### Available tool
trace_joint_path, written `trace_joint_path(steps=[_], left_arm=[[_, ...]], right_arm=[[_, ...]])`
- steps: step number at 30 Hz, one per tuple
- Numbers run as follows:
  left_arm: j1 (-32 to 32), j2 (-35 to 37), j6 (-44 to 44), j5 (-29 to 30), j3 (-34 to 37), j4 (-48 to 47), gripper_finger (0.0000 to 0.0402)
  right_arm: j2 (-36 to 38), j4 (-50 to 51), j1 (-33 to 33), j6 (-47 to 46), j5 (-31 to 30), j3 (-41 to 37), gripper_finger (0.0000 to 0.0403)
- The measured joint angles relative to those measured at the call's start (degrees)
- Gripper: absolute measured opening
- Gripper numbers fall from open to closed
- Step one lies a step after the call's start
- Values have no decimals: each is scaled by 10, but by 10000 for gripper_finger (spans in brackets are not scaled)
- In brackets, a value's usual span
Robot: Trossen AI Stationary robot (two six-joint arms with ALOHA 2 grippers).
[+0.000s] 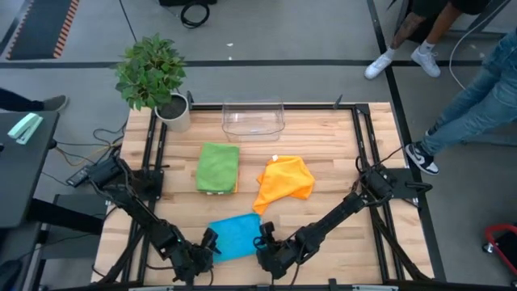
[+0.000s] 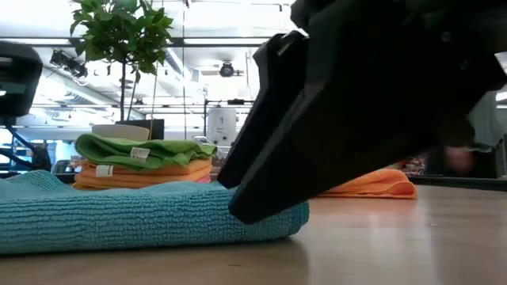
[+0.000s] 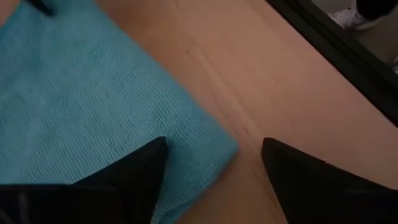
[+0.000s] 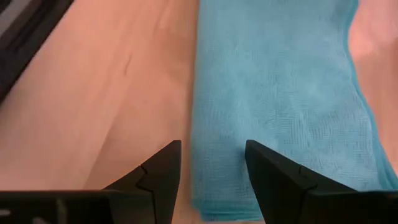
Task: Fold microfiber towels
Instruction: Stack the folded blue microfiber cloth on top of the folded green microfiber cloth
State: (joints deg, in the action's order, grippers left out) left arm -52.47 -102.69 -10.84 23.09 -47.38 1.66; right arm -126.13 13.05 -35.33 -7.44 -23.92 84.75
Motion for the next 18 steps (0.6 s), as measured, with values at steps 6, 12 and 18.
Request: trace_joint_path(steps=[6, 12, 18], left_arm=[[4, -4, -18, -11, -1, -7, 235], [11, -9, -39, -18, -1, -11, 150], [17, -21, -56, -16, -1, -12, 49]], right_arm=[[0, -28, -1, -4, 11, -31, 188], [4, -65, 4, -8, 16, -59, 188], [4, -68, 14, -6, 30, -59, 156]])
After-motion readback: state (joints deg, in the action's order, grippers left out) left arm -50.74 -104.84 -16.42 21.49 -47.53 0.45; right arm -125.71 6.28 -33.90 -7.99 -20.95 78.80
